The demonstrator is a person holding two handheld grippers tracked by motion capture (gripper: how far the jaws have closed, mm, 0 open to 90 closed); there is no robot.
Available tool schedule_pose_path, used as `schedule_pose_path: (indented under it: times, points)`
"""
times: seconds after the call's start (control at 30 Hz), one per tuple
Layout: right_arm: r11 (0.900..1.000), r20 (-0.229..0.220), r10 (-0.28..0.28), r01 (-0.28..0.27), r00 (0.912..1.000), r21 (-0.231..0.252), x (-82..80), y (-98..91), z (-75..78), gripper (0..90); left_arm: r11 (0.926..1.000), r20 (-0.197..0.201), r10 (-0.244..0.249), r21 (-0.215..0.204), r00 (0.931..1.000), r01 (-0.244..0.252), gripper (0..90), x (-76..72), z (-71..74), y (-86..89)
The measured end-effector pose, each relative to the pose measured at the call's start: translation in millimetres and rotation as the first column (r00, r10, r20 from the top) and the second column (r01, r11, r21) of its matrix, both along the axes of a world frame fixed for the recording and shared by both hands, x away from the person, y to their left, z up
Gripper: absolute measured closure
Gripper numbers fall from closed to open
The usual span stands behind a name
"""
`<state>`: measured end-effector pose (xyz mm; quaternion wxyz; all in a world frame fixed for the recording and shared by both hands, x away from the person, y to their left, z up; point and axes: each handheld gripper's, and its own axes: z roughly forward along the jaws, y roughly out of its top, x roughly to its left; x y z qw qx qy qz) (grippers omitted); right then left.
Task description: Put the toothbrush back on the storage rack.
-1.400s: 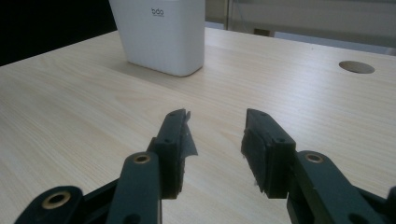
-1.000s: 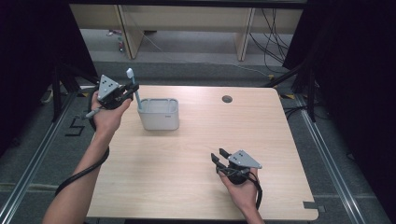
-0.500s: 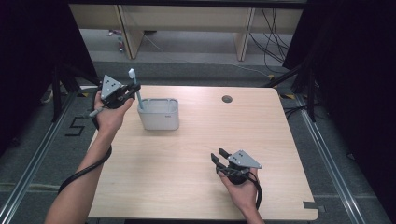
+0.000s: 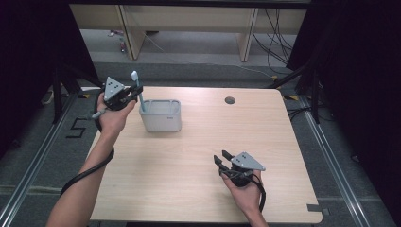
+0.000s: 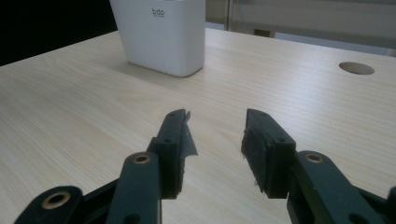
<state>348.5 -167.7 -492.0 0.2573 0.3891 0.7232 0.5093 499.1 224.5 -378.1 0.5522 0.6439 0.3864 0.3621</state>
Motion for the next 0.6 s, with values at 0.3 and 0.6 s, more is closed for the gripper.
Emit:
schedule_pose_path:
  times: [0.3, 0.6]
  points:
    - [1.0000, 0.000, 0.006, -0.006, 1.0000, 0.002, 0.3, -0.1, -0.3, 59.5, 1.0000, -0.005, -0.005, 0.003, 1.0000, 0.005, 79.9, 0.0, -1.8, -2.2]
    - [1.0000, 0.002, 0.008, -0.008, 1.0000, 0.001, 0.5, -0.2, -0.3, 59.5, 0.9999, -0.025, -0.006, 0.010, 0.9997, 0.006, 80.0, 0.2, -7.6, -4.5]
